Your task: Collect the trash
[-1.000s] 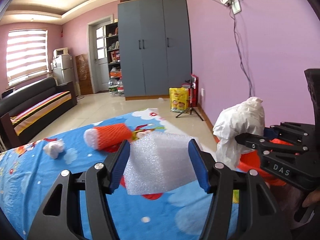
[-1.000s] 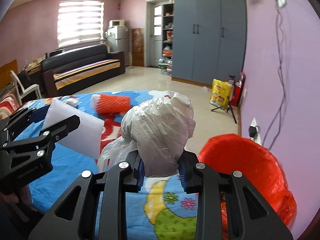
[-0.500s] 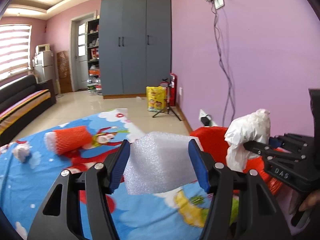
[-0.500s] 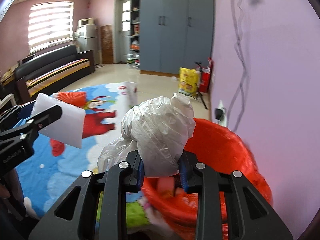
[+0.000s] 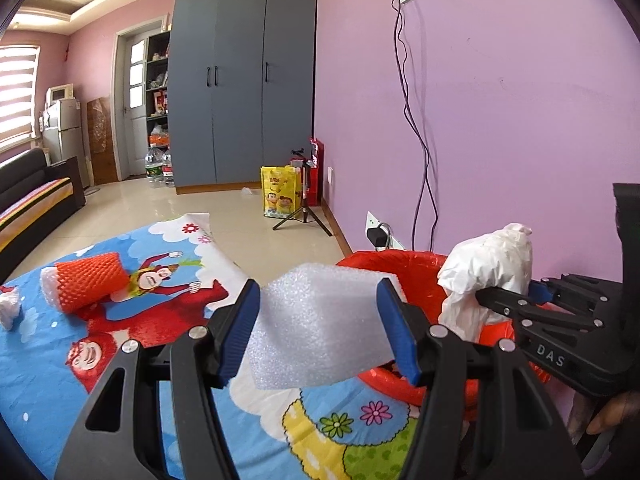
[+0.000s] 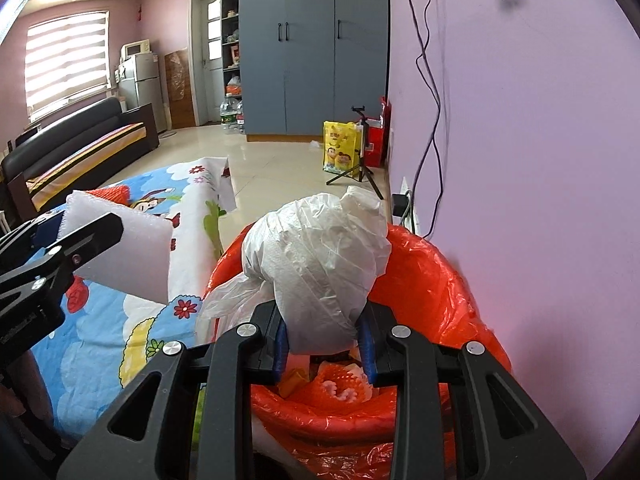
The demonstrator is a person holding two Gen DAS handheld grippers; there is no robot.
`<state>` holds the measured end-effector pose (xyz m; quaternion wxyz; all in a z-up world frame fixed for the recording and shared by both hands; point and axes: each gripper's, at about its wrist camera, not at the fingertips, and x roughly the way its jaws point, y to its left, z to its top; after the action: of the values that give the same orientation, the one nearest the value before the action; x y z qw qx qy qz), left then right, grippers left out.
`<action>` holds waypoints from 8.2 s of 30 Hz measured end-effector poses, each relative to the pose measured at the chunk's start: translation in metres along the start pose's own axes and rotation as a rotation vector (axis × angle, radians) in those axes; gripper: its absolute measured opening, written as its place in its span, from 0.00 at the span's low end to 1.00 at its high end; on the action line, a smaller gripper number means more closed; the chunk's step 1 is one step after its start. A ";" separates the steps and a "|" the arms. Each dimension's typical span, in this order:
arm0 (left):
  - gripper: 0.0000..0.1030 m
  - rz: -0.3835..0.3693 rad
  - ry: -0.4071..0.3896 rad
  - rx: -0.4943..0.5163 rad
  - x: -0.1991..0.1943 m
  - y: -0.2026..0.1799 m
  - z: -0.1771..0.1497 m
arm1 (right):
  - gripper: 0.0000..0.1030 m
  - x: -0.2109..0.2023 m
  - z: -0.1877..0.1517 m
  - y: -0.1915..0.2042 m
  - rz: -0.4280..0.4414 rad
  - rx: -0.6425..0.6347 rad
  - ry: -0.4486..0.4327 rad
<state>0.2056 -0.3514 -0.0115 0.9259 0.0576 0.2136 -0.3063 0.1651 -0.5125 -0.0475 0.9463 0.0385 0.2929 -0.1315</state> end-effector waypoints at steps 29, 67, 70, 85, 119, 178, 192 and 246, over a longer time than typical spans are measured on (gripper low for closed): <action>0.74 -0.129 0.045 0.013 0.055 -0.037 -0.001 | 0.65 -0.030 0.002 -0.034 -0.096 0.132 -0.168; 0.95 0.668 0.065 -0.291 -0.085 0.397 -0.029 | 0.78 0.104 0.082 0.310 0.407 -0.054 0.086; 0.95 0.624 0.091 -0.290 -0.070 0.416 -0.033 | 0.80 0.134 0.090 0.339 0.422 0.023 0.147; 0.50 0.445 0.278 -0.497 0.008 0.484 -0.063 | 0.56 0.213 0.096 0.397 0.432 0.131 0.288; 0.17 0.323 0.017 -0.236 -0.163 0.169 -0.066 | 0.20 -0.034 -0.002 0.203 0.502 -0.228 0.008; 0.21 0.111 -0.096 -0.021 -0.085 0.035 -0.025 | 0.21 -0.054 0.011 0.100 0.243 -0.208 -0.139; 0.21 0.009 -0.018 0.024 -0.022 0.003 -0.016 | 0.21 -0.030 0.012 0.034 0.147 -0.094 -0.076; 0.95 0.002 0.017 0.065 -0.071 0.025 -0.027 | 0.82 -0.075 -0.012 0.008 -0.007 0.025 -0.069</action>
<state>0.1597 -0.2864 -0.0058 0.9219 0.0907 0.2115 -0.3116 0.1015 -0.4861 -0.0155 0.9548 0.0447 0.2586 -0.1396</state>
